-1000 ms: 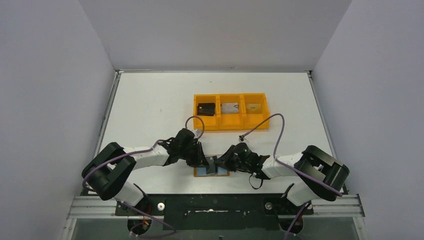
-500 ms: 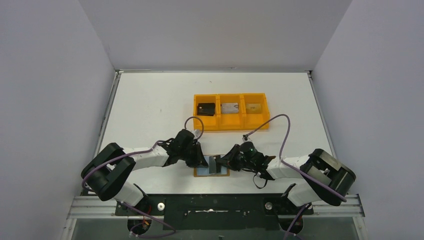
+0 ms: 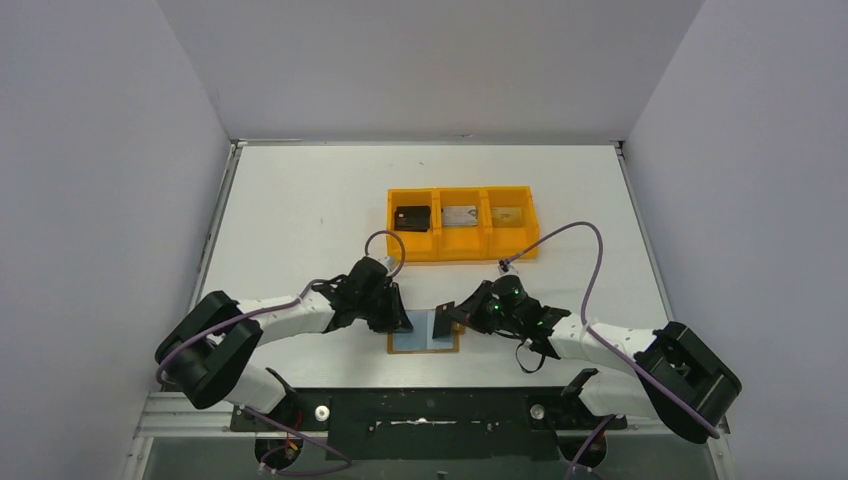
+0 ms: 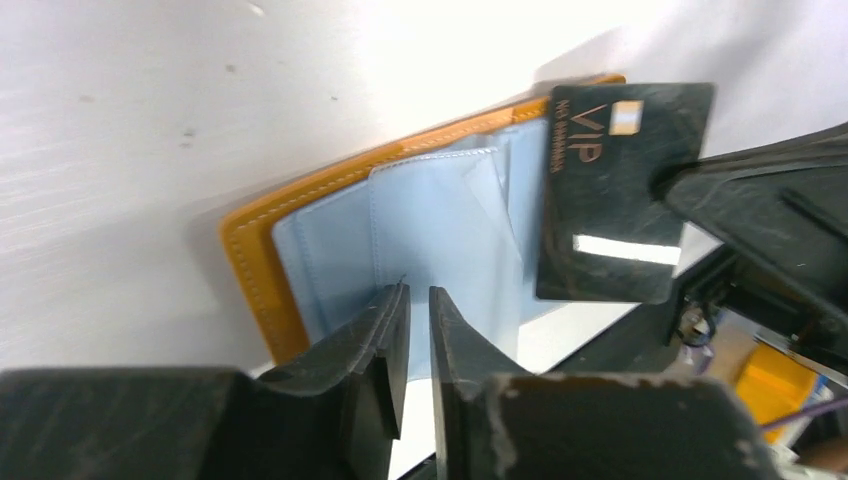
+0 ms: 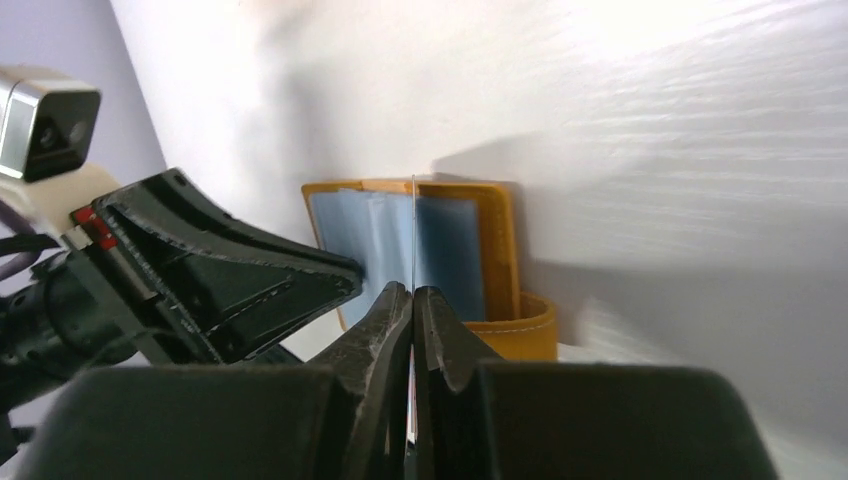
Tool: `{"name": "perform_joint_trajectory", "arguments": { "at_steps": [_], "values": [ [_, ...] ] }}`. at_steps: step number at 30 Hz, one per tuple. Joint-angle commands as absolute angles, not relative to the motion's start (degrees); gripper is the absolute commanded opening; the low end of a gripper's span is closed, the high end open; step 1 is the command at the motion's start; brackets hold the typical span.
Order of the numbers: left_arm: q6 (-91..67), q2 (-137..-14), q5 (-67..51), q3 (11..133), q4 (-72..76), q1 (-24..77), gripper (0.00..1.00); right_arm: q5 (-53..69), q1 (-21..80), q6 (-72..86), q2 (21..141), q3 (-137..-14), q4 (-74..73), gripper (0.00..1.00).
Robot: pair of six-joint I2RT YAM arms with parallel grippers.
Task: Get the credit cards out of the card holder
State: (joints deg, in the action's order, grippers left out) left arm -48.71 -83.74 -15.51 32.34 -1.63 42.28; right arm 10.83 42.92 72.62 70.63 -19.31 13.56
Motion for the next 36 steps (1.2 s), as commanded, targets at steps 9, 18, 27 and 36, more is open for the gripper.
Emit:
{"name": "perform_joint_trajectory", "arguments": {
  "at_steps": [9, 18, 27, 36],
  "values": [
    [-44.13, -73.70, -1.44, 37.44, -17.54, 39.90, 0.36, 6.92, 41.79, 64.90, 62.92, -26.22, 2.89, 0.00],
    [-43.45, -71.41, -2.97, 36.12, -17.24, 38.28, 0.51, 7.60, 44.76, 64.57, 66.88, -29.08, 4.86, 0.00],
    [-44.42, -75.11, -12.21, 31.58, -10.68, 37.86, 0.48, 6.92, 48.00, 65.31, 76.35, -31.78, 5.73, 0.00],
    [-45.76, -77.78, -16.12, 29.74, -6.50, 37.59, 0.49, 7.47, 49.68, 68.95, 83.64, -29.62, 8.63, 0.00]
  ]
}}
